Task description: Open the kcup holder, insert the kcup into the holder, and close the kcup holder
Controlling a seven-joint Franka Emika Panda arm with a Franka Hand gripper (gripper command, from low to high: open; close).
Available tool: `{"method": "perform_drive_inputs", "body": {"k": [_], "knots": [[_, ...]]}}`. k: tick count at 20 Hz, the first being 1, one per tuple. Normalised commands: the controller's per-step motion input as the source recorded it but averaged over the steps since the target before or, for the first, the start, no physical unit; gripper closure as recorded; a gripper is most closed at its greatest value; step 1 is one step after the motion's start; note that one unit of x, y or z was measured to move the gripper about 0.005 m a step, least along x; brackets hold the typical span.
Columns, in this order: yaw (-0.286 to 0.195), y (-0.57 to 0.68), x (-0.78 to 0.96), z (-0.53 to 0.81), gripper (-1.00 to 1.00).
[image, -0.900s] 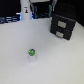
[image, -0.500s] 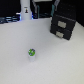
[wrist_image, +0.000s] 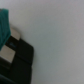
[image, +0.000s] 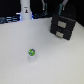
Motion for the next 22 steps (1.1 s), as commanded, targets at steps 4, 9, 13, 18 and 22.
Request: {"method": "perform_drive_inputs", "body": {"k": [4, 9, 13, 18, 22], "knots": [[-0.185, 0.61, -0.31, -0.10, -1.00], [-0.181, 0.62, -0.32, -0.16, -1.00], [-0.169, 0.63, -0.33, -0.25, -1.00], [-0.160, 0.60, -0.32, -0.24, -1.00], [-0.148, 0.49, -0.23, -0.30, -1.00]]}}
